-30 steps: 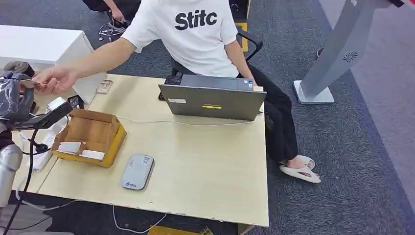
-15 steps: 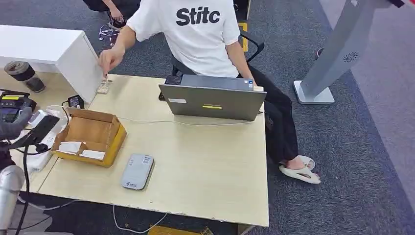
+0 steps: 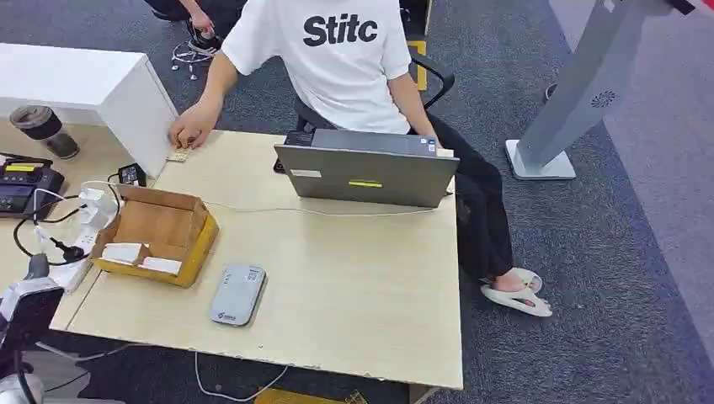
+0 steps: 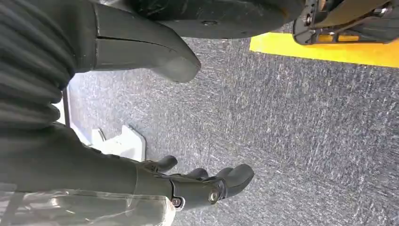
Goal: Pass the card to the sensor for recognition and then transmit it.
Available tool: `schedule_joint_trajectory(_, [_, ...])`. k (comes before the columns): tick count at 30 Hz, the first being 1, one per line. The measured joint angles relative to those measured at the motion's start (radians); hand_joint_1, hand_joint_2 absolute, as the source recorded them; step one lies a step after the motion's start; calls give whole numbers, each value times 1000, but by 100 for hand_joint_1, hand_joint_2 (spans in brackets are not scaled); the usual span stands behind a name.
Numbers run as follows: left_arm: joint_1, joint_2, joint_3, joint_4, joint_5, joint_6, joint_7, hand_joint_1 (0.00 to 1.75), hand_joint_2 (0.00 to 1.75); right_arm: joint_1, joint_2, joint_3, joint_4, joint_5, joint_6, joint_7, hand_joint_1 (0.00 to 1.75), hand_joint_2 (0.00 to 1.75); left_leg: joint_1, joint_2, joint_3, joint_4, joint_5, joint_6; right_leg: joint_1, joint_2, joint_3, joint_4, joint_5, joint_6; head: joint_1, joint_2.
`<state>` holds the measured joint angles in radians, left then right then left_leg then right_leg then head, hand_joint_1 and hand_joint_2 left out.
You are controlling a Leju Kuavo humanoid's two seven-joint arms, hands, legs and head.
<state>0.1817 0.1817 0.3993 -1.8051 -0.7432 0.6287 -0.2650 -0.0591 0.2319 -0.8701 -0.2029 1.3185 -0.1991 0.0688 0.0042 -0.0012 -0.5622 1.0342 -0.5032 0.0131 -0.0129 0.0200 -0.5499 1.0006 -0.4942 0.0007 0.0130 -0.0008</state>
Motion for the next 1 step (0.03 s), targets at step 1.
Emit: schedule_joint_trajectory(1, [23,-32,20,-15,35,-5,-41,0,175,1,0,-1,0,-7,-1,-4,0,175,0,0,0,0,0,0,0,1,0,0,0,0,0,0])
